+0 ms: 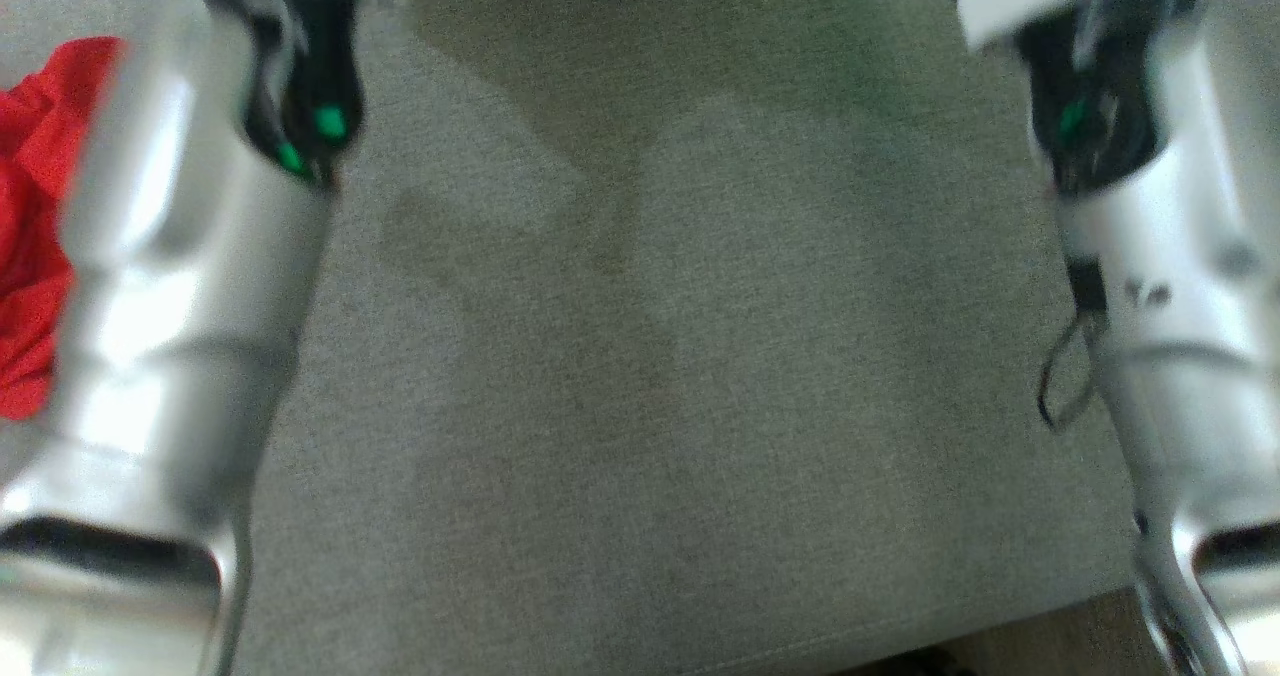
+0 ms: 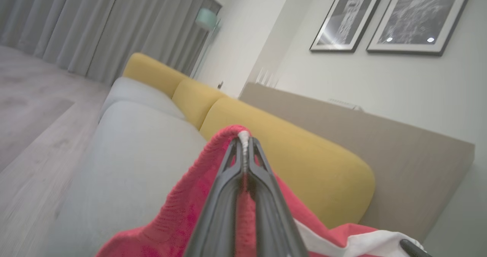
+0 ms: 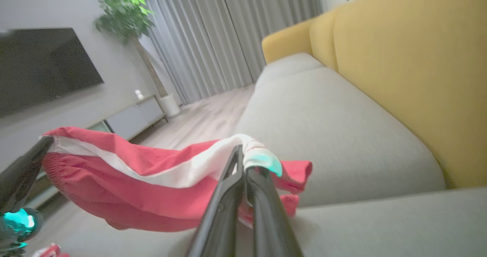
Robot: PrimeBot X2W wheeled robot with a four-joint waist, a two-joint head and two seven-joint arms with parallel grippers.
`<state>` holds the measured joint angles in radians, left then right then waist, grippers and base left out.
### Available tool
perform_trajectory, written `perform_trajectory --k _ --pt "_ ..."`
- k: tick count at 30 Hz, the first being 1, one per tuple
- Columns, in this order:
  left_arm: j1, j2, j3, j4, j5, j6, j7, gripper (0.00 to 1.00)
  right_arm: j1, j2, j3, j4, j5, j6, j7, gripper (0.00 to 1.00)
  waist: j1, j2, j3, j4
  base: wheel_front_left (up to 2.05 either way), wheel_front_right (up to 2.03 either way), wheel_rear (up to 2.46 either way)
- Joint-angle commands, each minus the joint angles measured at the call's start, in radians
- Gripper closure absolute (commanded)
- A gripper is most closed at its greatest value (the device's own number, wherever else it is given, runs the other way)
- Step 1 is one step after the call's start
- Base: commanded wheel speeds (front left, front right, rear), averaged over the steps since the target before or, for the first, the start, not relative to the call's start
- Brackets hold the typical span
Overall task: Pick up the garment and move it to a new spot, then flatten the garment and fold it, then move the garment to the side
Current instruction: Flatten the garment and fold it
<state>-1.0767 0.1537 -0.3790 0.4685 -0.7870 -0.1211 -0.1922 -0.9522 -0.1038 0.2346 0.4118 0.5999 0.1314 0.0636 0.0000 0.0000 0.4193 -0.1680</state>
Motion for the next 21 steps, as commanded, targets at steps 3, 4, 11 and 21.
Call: perform_trajectory --k 3,4,11,21 --pt "0.111 0.056 -0.041 -0.018 -0.020 -0.009 -0.038 1.00 0.103 -0.073 0.088 0.003 0.039 -0.001 -0.083 1.00 0.0000 0.0000 -0.004 0.005 0.00 0.00 0.00" --pt "0.156 0.061 -0.055 -0.030 -0.039 -0.009 -0.047 1.00 0.136 -0.095 0.111 0.001 0.056 -0.001 -0.107 1.00 0.0000 0.0000 -0.006 0.009 0.00 0.00 0.00" --pt "0.543 0.069 -0.020 -0.243 -0.089 -0.009 -0.069 1.00 0.396 -0.284 0.220 -0.109 0.137 -0.001 -0.203 1.00 0.0000 0.0000 -0.064 0.035 0.00 0.00 0.00" --pt "1.089 0.005 -0.030 -0.496 -0.005 -0.009 -0.069 1.00 0.930 -0.487 0.118 -0.383 0.205 -0.001 -0.094 1.00 0.0000 0.0000 -0.182 0.096 0.00 0.00 0.00"
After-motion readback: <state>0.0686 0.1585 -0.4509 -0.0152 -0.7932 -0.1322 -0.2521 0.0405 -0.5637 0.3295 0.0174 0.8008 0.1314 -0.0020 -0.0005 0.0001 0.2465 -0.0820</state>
